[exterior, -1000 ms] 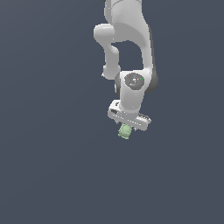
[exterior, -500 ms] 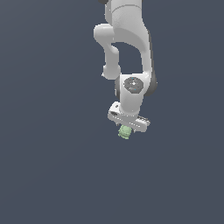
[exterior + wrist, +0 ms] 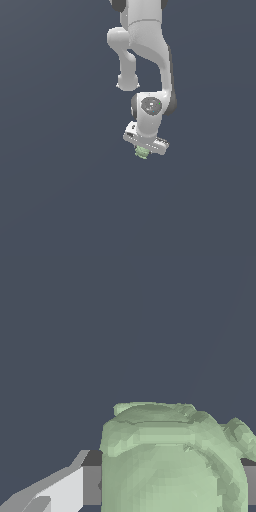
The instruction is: Pick up the object and move it to a goal position.
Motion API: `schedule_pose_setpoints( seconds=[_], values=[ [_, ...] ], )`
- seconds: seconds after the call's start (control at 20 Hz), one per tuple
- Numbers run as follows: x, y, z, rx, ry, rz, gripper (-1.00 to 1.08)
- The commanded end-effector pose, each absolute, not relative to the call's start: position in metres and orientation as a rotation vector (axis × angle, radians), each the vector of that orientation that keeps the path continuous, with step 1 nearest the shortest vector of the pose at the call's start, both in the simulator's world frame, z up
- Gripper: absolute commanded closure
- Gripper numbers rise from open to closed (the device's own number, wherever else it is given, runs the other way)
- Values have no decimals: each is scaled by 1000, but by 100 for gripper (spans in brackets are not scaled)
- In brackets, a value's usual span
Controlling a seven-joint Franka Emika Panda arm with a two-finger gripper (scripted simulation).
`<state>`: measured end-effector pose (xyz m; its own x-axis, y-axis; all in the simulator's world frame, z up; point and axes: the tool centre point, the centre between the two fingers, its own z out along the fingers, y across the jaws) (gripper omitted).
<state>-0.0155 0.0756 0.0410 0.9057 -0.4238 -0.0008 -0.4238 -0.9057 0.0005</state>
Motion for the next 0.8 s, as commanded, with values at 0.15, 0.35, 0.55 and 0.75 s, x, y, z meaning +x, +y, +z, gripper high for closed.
schedule_pose_setpoints(
  seconds=[0.15, 0.35, 0.55, 0.75],
  values=[
    [-15, 76, 40, 3067, -682, 0, 108],
    [-15, 76, 40, 3067, -682, 0, 108],
    [-14, 77, 42, 3068, -681, 0, 108],
    [-9, 82, 47, 3068, -681, 0, 108]
  ],
)
